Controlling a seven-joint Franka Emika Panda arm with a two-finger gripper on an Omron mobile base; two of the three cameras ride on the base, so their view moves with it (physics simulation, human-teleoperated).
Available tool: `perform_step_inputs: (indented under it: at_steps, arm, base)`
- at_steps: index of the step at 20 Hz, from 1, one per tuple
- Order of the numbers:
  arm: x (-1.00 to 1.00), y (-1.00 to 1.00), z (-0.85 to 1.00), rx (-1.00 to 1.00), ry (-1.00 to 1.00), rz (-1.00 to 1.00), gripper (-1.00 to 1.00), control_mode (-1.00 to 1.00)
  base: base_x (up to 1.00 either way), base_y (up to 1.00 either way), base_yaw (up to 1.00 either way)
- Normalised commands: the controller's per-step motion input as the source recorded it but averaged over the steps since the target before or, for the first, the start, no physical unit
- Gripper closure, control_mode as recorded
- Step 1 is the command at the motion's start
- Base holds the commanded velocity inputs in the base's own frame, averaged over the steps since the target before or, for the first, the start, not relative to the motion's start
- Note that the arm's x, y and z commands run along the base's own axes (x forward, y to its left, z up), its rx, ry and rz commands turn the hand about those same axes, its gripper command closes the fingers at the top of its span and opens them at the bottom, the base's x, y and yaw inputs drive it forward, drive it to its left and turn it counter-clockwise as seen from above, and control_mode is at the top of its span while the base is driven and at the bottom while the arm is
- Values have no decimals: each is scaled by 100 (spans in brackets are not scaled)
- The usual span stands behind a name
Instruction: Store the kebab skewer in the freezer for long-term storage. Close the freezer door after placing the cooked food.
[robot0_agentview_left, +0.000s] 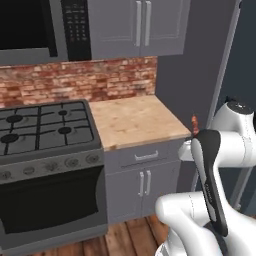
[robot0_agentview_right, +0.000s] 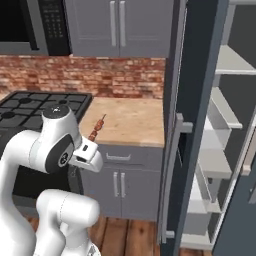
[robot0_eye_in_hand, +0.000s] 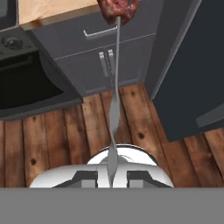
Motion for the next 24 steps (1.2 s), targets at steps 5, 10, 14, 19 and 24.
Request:
perform_step_inputs:
  at_steps: [5, 10, 14, 19, 24]
  arm:
    - [0, 0, 0, 0, 0, 0, 100, 100]
    - [0, 0, 0, 0, 0, 0, 100, 100]
    - [0, 0, 0, 0, 0, 0, 100, 100]
    - [0, 0, 0, 0, 0, 0, 100, 100]
    - [0, 0, 0, 0, 0, 0, 100, 100]
  base:
    - [-48, 57, -36]
    - [-61, 74, -40]
    - [-60, 64, -42]
    - [-31, 9, -70]
    - [-1, -2, -91]
